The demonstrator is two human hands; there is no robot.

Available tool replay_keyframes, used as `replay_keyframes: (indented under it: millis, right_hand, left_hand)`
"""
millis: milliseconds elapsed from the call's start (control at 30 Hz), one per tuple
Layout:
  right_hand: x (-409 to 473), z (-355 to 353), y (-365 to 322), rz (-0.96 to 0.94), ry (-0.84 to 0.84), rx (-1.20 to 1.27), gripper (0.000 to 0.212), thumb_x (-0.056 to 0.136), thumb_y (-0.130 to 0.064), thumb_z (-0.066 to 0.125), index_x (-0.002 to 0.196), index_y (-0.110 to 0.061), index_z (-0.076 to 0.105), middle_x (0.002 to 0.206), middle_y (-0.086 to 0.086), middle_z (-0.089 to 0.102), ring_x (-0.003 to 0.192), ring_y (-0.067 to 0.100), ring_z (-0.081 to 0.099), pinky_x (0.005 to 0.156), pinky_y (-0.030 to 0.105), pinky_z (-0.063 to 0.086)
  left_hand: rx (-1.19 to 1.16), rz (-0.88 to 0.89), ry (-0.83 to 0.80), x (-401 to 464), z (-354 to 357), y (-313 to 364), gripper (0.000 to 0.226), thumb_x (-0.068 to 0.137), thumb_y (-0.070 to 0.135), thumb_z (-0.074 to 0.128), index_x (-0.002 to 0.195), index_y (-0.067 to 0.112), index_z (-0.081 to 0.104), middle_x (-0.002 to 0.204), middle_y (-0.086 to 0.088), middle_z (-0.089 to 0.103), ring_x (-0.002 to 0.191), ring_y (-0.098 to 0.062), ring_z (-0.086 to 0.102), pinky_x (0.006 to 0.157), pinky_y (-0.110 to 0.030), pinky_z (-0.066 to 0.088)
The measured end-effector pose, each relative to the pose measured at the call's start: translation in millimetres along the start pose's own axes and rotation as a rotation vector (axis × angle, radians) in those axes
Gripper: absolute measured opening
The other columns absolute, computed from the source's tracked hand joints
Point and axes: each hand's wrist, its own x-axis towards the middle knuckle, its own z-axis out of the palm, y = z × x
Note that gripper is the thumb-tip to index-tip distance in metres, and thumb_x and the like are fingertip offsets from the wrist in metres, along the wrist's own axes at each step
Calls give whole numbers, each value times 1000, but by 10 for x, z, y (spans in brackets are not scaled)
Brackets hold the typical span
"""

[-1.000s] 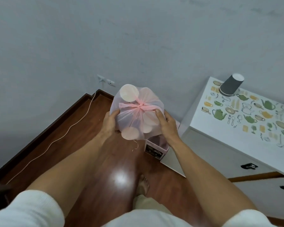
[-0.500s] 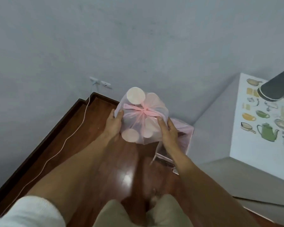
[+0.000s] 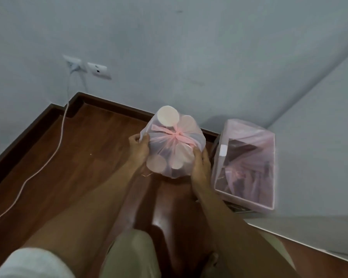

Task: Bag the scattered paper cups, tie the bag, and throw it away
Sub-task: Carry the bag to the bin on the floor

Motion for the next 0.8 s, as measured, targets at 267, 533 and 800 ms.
replay_keyframes:
  millis: [267, 533, 800]
  right_hand:
    - [749, 322, 1291, 82, 91, -24, 71, 86, -67, 47, 149, -33, 48, 147, 0, 55, 133, 25, 51, 117, 49, 38]
    - [1048, 329, 1943, 73, 74, -50, 74, 90, -64, 50, 157, -35, 36, 160, -1, 41, 145, 25, 39, 122, 50, 30]
    - [1097, 269, 2138, 122, -1, -104, 65, 103, -53, 46, 161, -30, 27, 164, 2, 33, 150, 27, 33, 124, 50, 26]
  left_hand:
    - [-69, -86, -59, 834, 356, -1169, 33, 103, 44, 50, 127, 27, 35, 115, 3, 52, 101, -14, 57, 83, -42, 57]
    - [132, -127, -146, 1112, 473, -1718, 41, 105, 46, 43, 132, 17, 35, 128, -8, 51, 98, -17, 56, 78, -40, 56]
    - [172, -195, -187, 1047, 542, -1735, 40, 107, 36, 44, 141, 20, 31, 142, -7, 40, 128, -34, 46, 90, -58, 56]
